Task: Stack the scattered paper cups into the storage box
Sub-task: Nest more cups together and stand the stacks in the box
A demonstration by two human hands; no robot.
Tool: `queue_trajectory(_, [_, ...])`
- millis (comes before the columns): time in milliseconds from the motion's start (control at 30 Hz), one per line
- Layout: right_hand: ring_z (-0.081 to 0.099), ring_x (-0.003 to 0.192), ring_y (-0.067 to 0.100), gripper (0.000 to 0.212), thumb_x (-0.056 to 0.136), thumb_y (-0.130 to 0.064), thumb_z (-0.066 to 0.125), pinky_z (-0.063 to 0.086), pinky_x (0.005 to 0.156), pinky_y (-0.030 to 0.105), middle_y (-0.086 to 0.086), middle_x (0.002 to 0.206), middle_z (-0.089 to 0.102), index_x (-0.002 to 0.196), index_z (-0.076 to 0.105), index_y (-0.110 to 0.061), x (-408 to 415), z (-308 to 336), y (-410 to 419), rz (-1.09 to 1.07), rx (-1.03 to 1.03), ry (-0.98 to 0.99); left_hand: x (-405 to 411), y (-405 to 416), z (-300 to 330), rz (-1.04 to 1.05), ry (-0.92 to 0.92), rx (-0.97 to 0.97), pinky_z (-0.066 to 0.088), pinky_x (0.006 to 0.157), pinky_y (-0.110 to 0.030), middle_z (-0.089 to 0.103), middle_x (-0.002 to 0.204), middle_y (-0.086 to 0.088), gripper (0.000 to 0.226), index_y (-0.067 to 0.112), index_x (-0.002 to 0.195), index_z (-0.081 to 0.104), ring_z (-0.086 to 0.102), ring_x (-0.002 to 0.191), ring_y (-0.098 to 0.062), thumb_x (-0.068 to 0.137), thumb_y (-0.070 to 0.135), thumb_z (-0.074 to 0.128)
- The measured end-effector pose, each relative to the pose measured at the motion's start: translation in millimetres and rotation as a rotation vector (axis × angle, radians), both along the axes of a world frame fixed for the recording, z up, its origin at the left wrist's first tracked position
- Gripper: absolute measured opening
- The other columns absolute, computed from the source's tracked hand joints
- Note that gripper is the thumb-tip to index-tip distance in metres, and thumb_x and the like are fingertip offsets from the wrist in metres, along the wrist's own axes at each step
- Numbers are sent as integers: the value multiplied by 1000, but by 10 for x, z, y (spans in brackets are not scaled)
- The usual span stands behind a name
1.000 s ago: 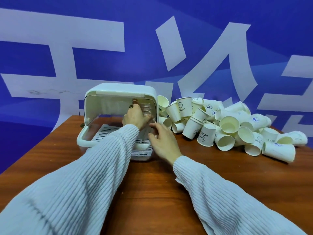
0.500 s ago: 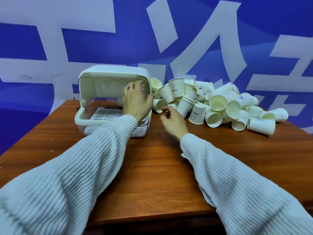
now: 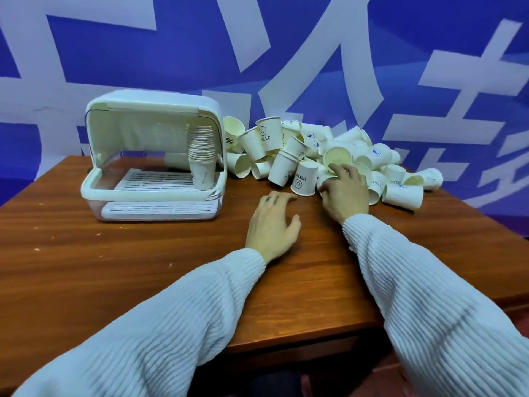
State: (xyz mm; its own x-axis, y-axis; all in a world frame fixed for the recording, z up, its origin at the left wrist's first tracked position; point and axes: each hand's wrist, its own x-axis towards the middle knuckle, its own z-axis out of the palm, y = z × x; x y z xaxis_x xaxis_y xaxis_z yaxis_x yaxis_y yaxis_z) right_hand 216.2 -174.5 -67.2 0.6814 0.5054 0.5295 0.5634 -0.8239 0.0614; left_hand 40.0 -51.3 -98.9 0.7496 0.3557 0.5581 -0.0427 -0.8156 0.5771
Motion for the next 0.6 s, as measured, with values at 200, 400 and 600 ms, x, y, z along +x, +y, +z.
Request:
queue_trajectory(200, [35,149,36,31,92,-16,57,28,117,49,7,150,55,115,76,-12,188,-85,-20,94,-368,-154,7,71,-22,-18,15,-72,46,103,-37,56,130,5,42,23,135,55,50,124,-14,95,32,59])
queue_trajectory(400, [62,108,36,14,77,-9,68,36,97,44,5,95,71,86,79,-14,250,-90,-65,185,-298,-371,-26,67,-3,-41,29,-93,48,104,-40,55,133,4,44,22,139,53,53,124,-13,96,32,59])
queue_trajectory(600, [64,88,22,14,83,-12,68,44,79,35,3,98,70,92,78,-17,-182,-33,-33,361,398,-73,-12,82,-8,-45,63,-61,39,115,-41,42,149,2,77,28,153,35,38,139,-17,87,41,72])
